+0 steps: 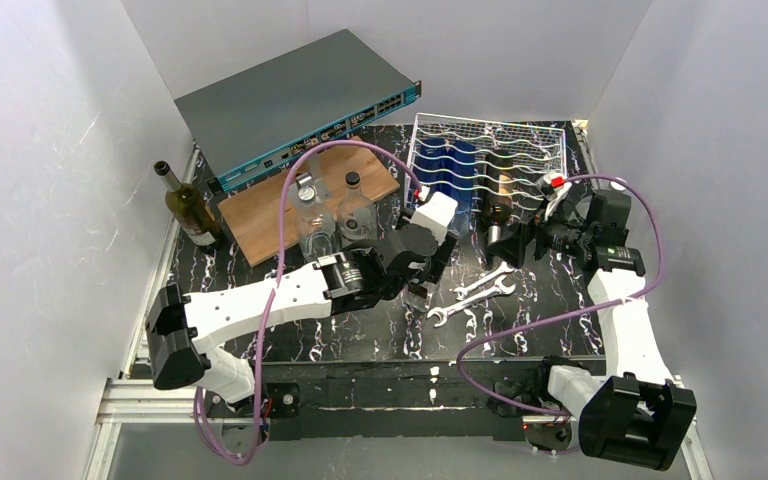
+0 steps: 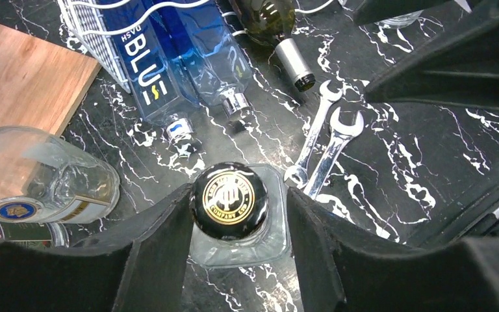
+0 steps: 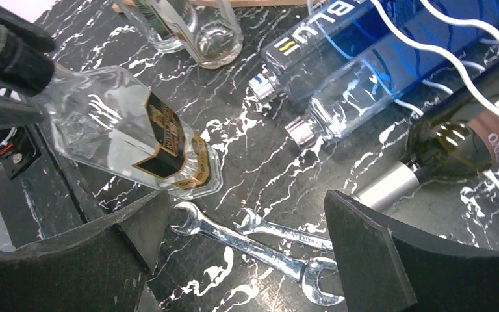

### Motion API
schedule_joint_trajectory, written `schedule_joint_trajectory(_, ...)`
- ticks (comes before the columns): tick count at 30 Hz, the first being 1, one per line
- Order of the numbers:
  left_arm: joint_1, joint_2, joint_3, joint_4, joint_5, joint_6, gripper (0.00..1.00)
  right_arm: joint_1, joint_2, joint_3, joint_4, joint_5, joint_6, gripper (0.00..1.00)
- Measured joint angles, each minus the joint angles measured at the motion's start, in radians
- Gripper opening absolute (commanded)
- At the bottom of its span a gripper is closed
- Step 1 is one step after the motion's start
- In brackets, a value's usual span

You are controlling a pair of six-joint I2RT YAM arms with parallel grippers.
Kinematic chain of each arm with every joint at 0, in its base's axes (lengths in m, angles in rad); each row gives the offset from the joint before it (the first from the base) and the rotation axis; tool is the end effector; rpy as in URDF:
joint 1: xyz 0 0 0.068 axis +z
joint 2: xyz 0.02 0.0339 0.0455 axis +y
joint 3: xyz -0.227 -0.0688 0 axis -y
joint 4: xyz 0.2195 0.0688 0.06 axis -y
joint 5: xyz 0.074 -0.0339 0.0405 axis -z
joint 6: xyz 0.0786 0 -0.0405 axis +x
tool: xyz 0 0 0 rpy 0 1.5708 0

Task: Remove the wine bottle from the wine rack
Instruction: Move the wine bottle to the center of the board.

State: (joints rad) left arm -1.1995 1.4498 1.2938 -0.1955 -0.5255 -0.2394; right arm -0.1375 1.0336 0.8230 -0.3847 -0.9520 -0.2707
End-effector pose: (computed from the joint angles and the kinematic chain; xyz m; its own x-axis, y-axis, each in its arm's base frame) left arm 0.1645 -0.3138 0.3151 -0.2720 0.1332 -0.9530 0.5875 0.8074 -0.0548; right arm 0.2367 0.0319 0.2543 -0.3778 -0.1043 -0.9200 -0.7157 0.6633 0.2187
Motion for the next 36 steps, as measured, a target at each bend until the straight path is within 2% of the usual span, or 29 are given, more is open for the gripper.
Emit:
schedule_joint_trajectory(9, 0.0, 0.039, 0.012, 0.034, -0.07, -0.007, 0.34, 0.0, -0.024, -0.003, 0.021, -0.041, -0.002, 0.98)
schedule_joint_trajectory(11, 0.0, 0.039, 0.012, 0.043, -0.084, -0.005, 0.27, 0.0, -0.024, -0.003, 0.021, -0.042, -0.002, 0.98)
schedule_joint_trajectory(16, 0.0, 0.039, 0.012, 0.049, -0.094, 0.001, 0.01, 0.0, -0.024, -0.003, 0.021, -0.042, -0.01, 0.98)
schedule_joint_trajectory(17, 0.0, 0.039, 0.01, 0.05, -0.095, 0.001, 0.0, 0.0, -0.024, -0.003, 0.021, -0.042, -0.014, 0.98)
schedule_joint_trajectory(21, 0.0, 0.012, -0.009, 0.041, -0.093, 0.008, 0.0, 0.0, -0.024, -0.003, 0.021, -0.042, -0.02, 0.98)
schedule_joint_trajectory(27, 0.0, -0.083, -0.027, -0.075, -0.106, 0.032, 0.0, 0.0, -0.024, -0.003, 0.021, -0.041, -0.023, 0.98)
schedule_joint_trajectory(36, 0.012, -0.3, -0.049, -0.23, -0.25, 0.047, 0.0, 0.0, -0.024, -0.006, 0.021, -0.038, -0.025, 0.98)
